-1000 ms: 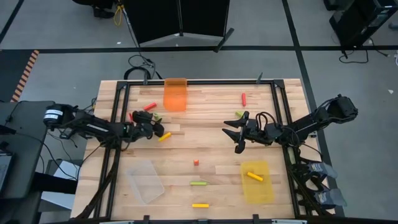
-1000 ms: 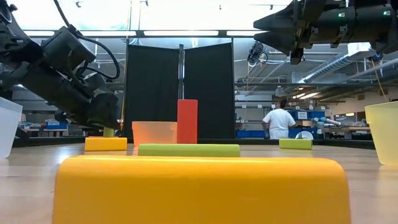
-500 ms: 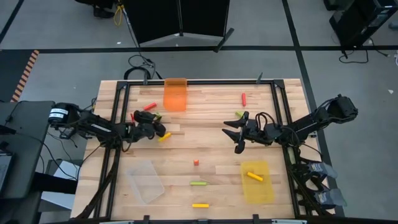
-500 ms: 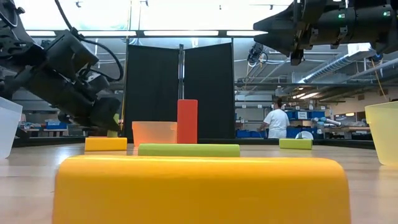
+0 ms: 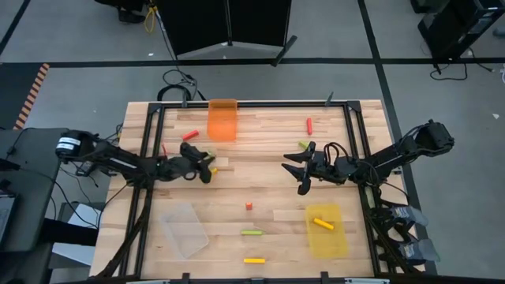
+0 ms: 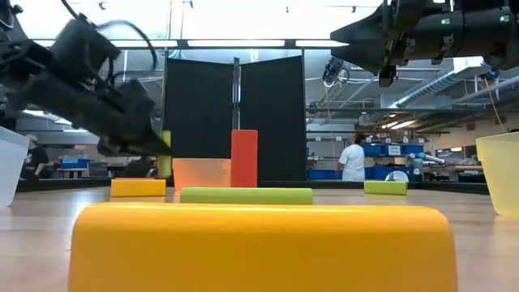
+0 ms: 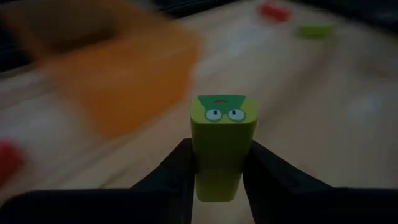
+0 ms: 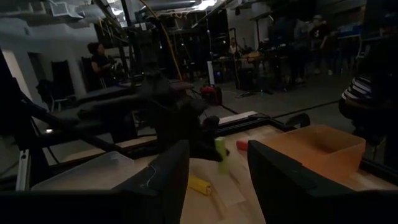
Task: Sort blocks
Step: Put the left green block into the transparent bin
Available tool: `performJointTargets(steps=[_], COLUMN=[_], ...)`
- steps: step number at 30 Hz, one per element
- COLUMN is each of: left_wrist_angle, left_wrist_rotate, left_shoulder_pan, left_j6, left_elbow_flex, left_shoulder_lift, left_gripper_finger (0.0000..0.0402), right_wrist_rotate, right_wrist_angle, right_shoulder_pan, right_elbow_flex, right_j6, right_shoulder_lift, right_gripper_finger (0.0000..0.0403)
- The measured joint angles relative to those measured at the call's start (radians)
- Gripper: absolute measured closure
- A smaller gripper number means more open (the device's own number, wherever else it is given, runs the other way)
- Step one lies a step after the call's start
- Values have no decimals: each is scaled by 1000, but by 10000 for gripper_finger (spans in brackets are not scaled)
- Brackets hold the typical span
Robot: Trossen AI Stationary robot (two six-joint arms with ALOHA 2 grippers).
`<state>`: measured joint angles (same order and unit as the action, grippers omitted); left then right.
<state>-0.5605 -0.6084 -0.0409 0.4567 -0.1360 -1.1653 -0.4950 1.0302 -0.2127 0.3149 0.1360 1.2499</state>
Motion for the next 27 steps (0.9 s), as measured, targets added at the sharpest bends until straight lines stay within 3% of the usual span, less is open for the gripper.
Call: performJointTargets(steps=[6, 10, 15, 18, 27], left_wrist_angle=[38, 266, 756, 951, 1206], left_wrist_rotate=[110, 293, 364, 383, 382], left_shoulder_pan=[-112, -207, -346, -436, -652], left_j6=[-152, -211, 0, 143, 424], left_elbow_flex=[-64, -185, -378, -472, -686], left_shoulder_lift=[122, 183, 161, 117, 12], left_gripper_finger=[292, 292, 292, 292, 292], right_wrist_rotate=[0, 0, 0, 0, 0], right_wrist_angle=[0, 0, -7, -10, -14], right_shoulder_pan=[0, 0, 0, 0, 0], right_elbow_flex=[0, 0, 0, 0, 0], right_j6=[0, 0, -1, -5, -8], right_shoulder_lift=[0, 0, 0, 0, 0], right_gripper_finger=[229, 231, 231, 231, 230])
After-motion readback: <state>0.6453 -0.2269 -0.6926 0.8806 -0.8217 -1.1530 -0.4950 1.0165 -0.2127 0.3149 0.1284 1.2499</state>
